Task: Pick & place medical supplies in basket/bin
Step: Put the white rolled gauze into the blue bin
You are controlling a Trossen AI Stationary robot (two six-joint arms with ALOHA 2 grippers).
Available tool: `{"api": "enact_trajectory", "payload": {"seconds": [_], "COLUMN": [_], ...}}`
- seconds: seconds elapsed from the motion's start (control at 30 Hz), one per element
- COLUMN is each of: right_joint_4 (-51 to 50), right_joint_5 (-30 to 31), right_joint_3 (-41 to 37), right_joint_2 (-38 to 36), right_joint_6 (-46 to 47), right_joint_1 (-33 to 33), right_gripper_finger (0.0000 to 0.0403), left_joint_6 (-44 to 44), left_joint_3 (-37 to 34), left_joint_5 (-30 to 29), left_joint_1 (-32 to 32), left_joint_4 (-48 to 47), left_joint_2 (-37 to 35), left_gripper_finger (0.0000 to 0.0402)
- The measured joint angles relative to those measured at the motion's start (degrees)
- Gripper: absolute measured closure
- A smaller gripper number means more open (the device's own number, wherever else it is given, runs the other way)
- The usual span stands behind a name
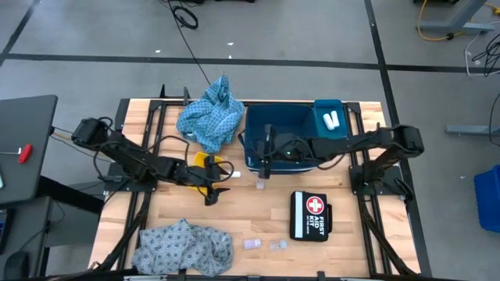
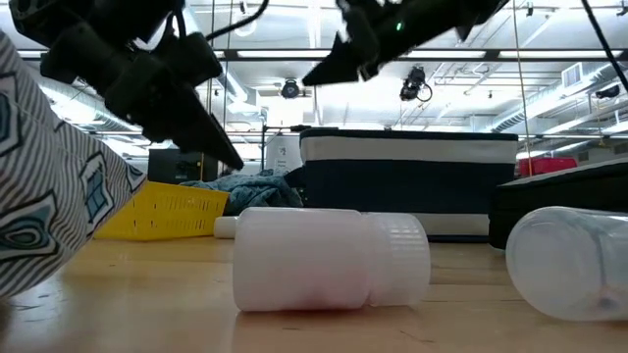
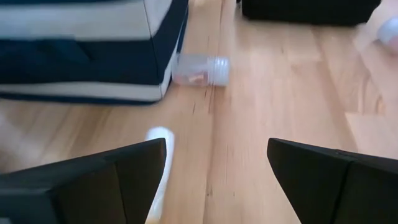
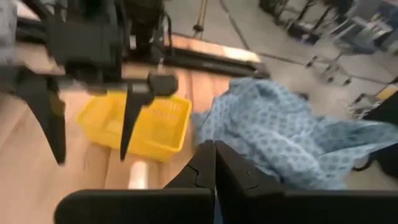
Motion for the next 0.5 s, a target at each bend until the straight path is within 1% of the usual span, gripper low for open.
{"api": "enact_trajectory", "payload": {"seconds": [0.13,0.33,0.43,0.5], "right_joint_4": [-2.48,-8.07,-9.49,-9.51], "right_joint_5": [6.78,16.64,19.08,19.77], "right_joint_3": [0.0,0.03,0.04,0.04], "right_joint_2": [-3.24,-6.54,-7.24,-7.34], "right_joint_6": [0.63,0.8,0.63,0.63], "right_joint_1": [3.06,7.0,8.65,9.55], "right_gripper_finger": [0.036,0.0274,0.0235,0.0218], "left_joint_6": [-0.82,-0.31,0.66,1.12], "left_joint_3": [0.0,0.11,0.15,0.17], "left_joint_5": [0.07,-0.4,-0.17,0.25], "left_joint_1": [0.07,2.13,3.87,5.14], "left_joint_4": [0.14,0.4,0.47,0.07], "left_joint_2": [3.0,5.53,6.49,7.24], "left_gripper_finger": [0.0118,0.0113,0.0112,0.0112]}}
